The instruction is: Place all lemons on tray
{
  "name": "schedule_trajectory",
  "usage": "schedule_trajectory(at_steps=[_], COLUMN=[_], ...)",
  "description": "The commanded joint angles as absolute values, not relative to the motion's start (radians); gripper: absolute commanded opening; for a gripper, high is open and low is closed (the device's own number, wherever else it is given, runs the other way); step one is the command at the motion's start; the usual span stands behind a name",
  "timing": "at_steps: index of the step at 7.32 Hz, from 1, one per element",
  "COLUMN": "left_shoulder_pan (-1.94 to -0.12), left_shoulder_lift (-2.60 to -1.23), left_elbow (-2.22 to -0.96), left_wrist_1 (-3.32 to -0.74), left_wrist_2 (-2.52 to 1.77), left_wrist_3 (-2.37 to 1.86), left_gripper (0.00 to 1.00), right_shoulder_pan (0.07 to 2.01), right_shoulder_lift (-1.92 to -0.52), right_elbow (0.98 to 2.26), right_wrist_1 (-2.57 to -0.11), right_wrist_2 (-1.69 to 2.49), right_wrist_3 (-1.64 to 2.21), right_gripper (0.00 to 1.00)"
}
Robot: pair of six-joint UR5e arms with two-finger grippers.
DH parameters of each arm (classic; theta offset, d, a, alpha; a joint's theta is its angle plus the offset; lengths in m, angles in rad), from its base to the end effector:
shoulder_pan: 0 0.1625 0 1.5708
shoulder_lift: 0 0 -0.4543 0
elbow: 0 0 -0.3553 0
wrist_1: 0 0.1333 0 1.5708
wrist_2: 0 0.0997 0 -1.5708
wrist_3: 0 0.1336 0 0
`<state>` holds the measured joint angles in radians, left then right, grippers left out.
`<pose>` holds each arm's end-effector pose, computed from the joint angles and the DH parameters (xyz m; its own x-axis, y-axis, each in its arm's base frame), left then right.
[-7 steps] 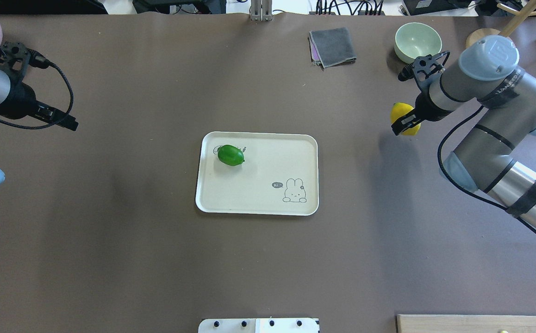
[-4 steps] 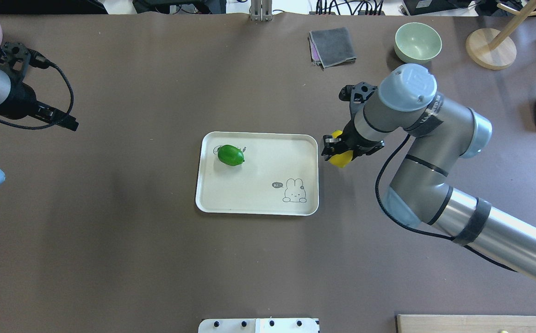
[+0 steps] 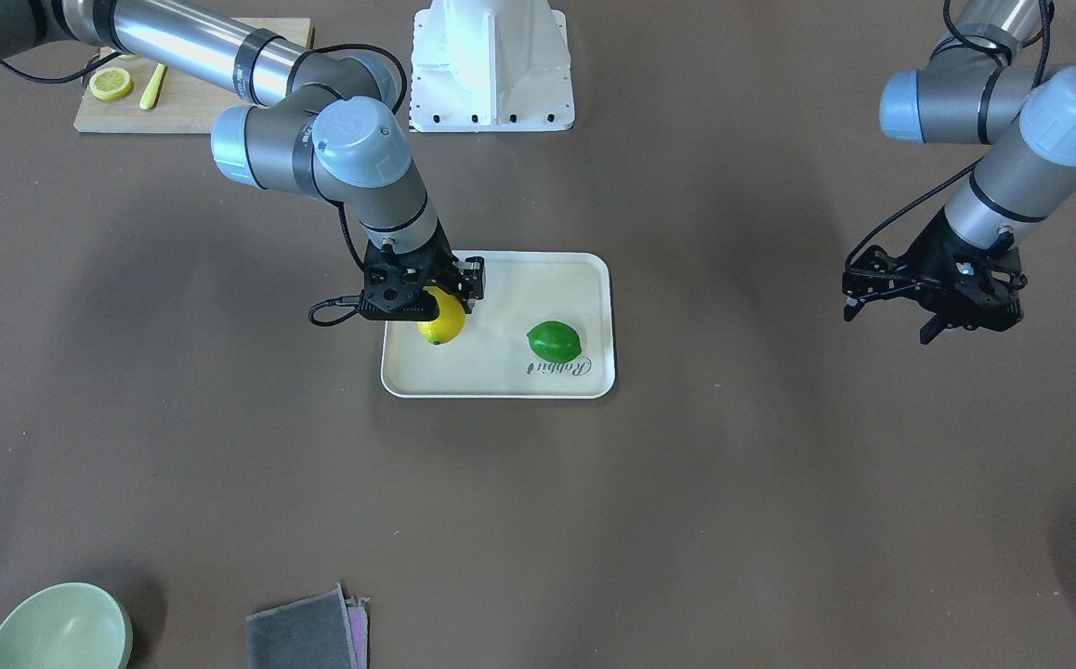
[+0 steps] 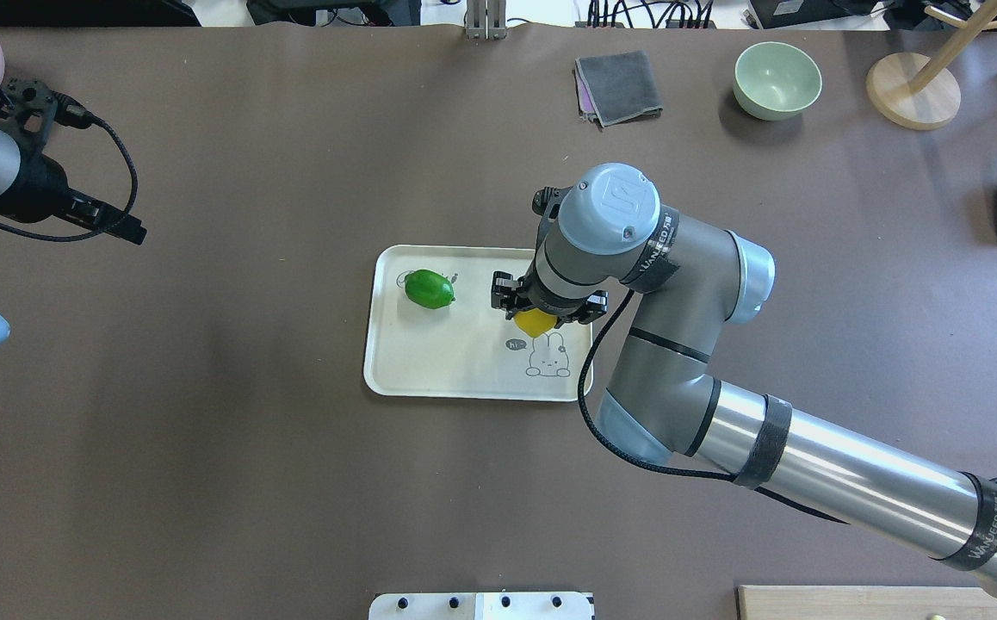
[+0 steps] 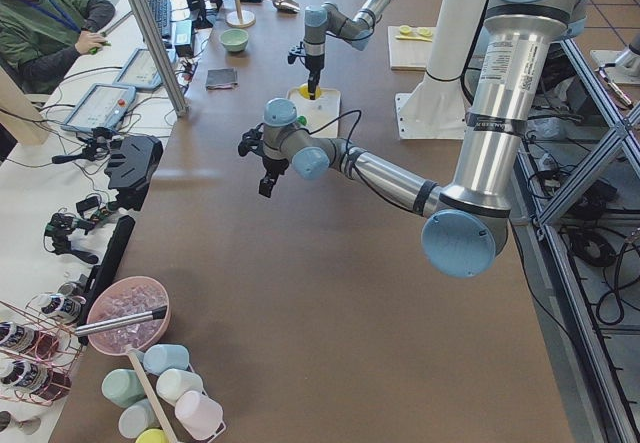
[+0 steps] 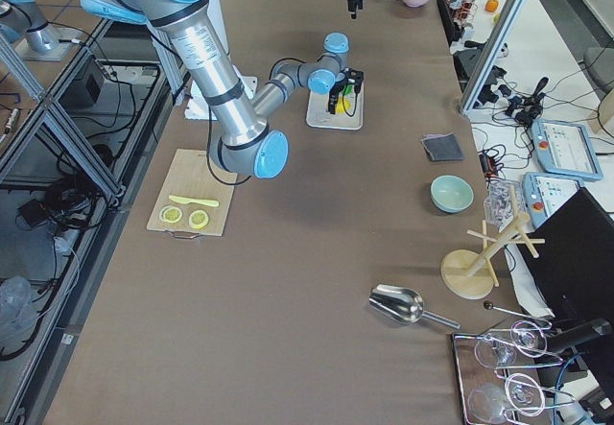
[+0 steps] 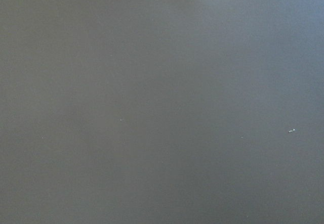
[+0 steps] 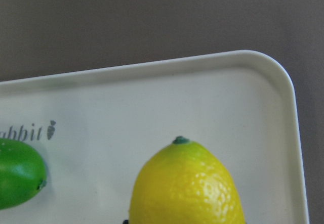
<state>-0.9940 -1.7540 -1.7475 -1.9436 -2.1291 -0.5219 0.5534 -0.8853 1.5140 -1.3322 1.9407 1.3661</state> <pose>0.2558 -0.5079 0.5016 0.6509 0.3478 -0.6748 -0.0933 0.9188 0.3835 -0.5802 -0.4583 0.3098 0.5908 0.1422 0.7942 -0.1383 0.9876 -0.0740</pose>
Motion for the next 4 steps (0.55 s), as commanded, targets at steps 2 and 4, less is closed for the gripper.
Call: schedule_trajectory(at_steps=[2, 4], left_shoulder_pan=[-0.996, -1.006], left_shoulder_lift=[-1.753, -1.744], left_elbow=[-1.749, -1.755], left_wrist_1=[-1.942, -1.933], left_wrist_2=[-2.129, -2.132], left_wrist_3=[-0.522, -0.517], left_gripper=[0.98, 0.98], right_shoulder_pan=[0.647, 0.797], right_shoulder_lift=[-0.882, -0.972], right_elbow=[1.578, 1.719], right_wrist_1=[-1.391, -1.584], right_wrist_2=[1.978, 2.107], right_wrist_3=[1.272, 1.035], right_gripper=[1.0, 1.0])
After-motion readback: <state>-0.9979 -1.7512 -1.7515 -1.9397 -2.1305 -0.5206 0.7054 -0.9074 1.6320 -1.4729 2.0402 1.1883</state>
